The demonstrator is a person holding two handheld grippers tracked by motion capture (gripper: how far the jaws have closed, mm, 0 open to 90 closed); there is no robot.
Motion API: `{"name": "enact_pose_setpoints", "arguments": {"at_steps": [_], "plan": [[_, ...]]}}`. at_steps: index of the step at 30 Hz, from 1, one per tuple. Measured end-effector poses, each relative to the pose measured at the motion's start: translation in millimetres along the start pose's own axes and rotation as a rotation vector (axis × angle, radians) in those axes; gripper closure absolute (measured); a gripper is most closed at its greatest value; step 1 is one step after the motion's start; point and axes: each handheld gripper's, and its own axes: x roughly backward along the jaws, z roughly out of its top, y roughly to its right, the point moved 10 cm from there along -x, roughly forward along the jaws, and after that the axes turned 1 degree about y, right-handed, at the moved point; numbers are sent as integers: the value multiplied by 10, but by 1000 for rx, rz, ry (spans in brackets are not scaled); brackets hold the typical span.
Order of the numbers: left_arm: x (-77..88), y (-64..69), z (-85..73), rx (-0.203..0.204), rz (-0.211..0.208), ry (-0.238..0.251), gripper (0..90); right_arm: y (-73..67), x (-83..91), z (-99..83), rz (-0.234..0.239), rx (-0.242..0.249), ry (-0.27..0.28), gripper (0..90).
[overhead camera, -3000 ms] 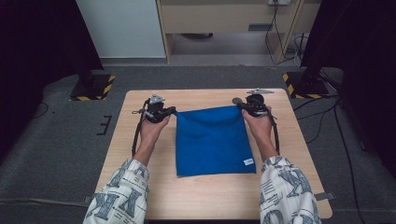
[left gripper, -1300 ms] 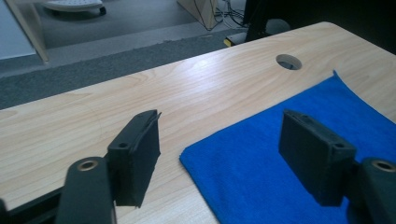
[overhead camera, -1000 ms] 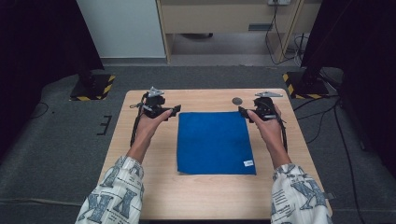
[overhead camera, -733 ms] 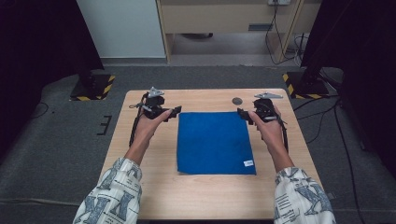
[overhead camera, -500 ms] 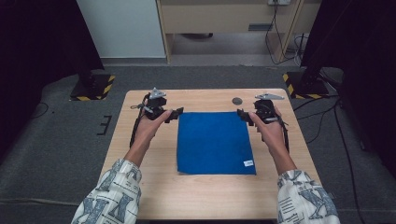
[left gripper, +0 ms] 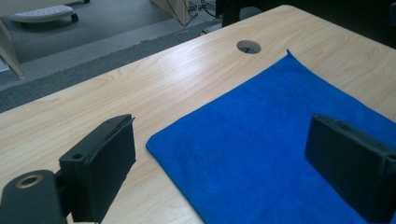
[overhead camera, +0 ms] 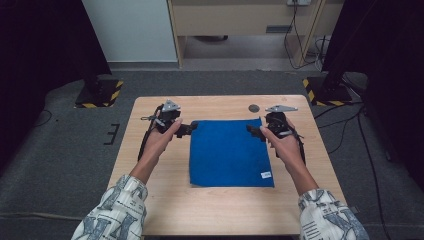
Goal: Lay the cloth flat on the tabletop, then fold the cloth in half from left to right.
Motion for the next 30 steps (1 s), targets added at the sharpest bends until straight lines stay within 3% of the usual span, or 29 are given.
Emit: {"name": "enact_pose_setpoints", "arguments": {"at_steps": [12, 22, 30], "plan": [[104, 48, -129, -14, -25, -11, 79, -541, -48, -60, 107, 67, -25, 107], [184, -128, -253, 23, -1, -24, 80, -1189, -142, -272, 212, 183, -113, 185], [273, -241, -349, 49, 16, -25, 79, -1535, -198, -420, 252, 253, -156, 263]]}}
